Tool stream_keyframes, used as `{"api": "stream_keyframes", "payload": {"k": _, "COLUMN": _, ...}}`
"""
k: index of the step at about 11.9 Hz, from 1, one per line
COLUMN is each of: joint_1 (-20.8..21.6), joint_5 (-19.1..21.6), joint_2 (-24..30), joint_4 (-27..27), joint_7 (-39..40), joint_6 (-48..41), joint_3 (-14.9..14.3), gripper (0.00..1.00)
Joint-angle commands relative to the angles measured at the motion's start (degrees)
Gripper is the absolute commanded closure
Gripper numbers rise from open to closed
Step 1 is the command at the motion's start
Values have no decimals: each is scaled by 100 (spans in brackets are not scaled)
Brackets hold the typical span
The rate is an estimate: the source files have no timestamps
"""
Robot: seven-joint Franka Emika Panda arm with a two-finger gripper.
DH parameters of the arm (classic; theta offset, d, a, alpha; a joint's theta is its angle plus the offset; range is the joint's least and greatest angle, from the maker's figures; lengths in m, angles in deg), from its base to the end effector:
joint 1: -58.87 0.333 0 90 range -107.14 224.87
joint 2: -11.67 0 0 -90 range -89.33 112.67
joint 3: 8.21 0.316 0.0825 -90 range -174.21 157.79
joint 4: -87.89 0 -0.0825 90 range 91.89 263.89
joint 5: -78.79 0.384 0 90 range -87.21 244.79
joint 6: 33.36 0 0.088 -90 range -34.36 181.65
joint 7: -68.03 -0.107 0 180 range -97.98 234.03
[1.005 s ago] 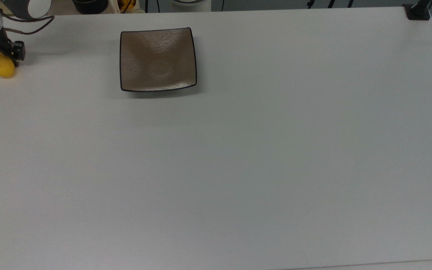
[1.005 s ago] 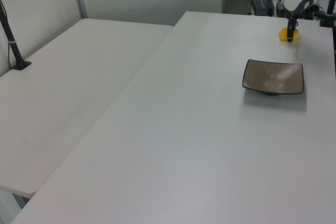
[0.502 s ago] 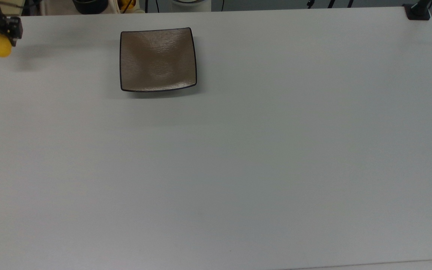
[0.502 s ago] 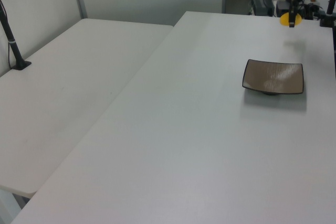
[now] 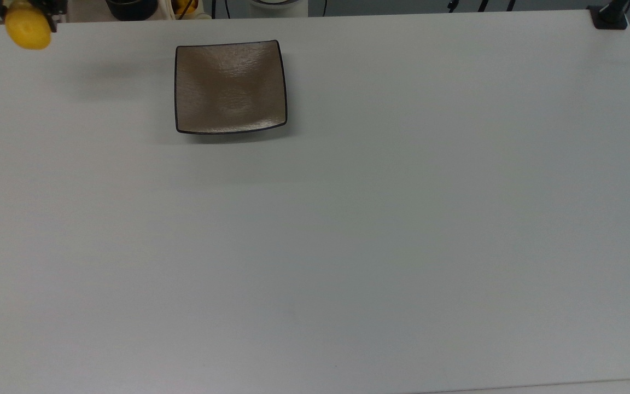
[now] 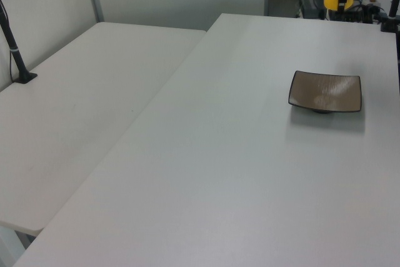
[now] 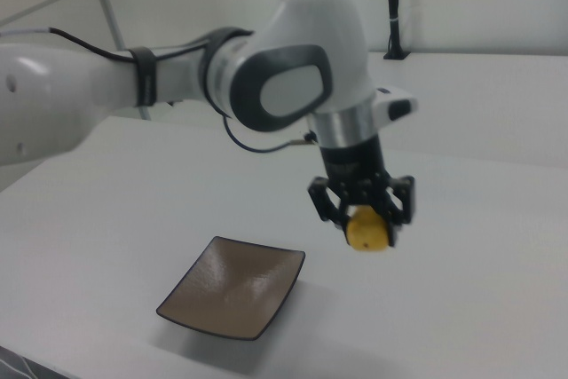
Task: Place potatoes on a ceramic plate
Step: 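Lift the potato and carry it over the brown plate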
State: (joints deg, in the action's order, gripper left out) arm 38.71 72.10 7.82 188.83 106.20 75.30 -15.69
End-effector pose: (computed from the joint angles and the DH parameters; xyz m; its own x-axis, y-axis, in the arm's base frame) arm 0.5204 -0.2801 0.5246 0.9764 0.2147 -0.0234 0.2158 -0.9669 0.1359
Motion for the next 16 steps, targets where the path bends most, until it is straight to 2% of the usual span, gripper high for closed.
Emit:
{"api": "stream_keyframes", "payload": {"k": 1, "joint_1": 555, "joint_5": 246, "joint_2": 384, "joint_4": 171, "joint_7": -20, "joint_6": -291, "joint_3": -61, "gripper": 59}}
{"api": "stream_keyframes", "payload": {"k": 5, "joint_1": 1372, "joint_5": 291, "joint_2": 533, "joint_4": 180, "joint_7": -932, "joint_6": -667, "joint_3": -44, "gripper": 58}}
{"api": "stream_keyframes", "payload": {"k": 7, "joint_1": 1584, "joint_5": 300, "joint_2": 675, "joint_4": 233, "joint_7": -1136, "joint_6": -985, "joint_3": 122, "gripper": 58}}
{"api": "stream_keyframes", "payload": {"k": 8, "joint_1": 1611, "joint_5": 300, "joint_2": 666, "joint_4": 355, "joint_7": -1285, "joint_6": -1021, "joint_3": 298, "gripper": 58}}
{"api": "stream_keyframes", "payload": {"k": 10, "joint_1": 1629, "joint_5": 300, "joint_2": 675, "joint_4": 680, "joint_7": -1715, "joint_6": -969, "joint_3": 571, "gripper": 58}}
{"api": "stream_keyframes", "payload": {"k": 12, "joint_1": 1777, "joint_5": 404, "joint_2": 666, "joint_4": 1127, "joint_7": -1787, "joint_6": -759, "joint_3": 589, "gripper": 56}}
{"api": "stream_keyframes", "payload": {"k": 16, "joint_1": 1892, "joint_5": 414, "joint_2": 666, "joint_4": 2225, "joint_7": -2077, "joint_6": 399, "joint_3": 589, "gripper": 50}}
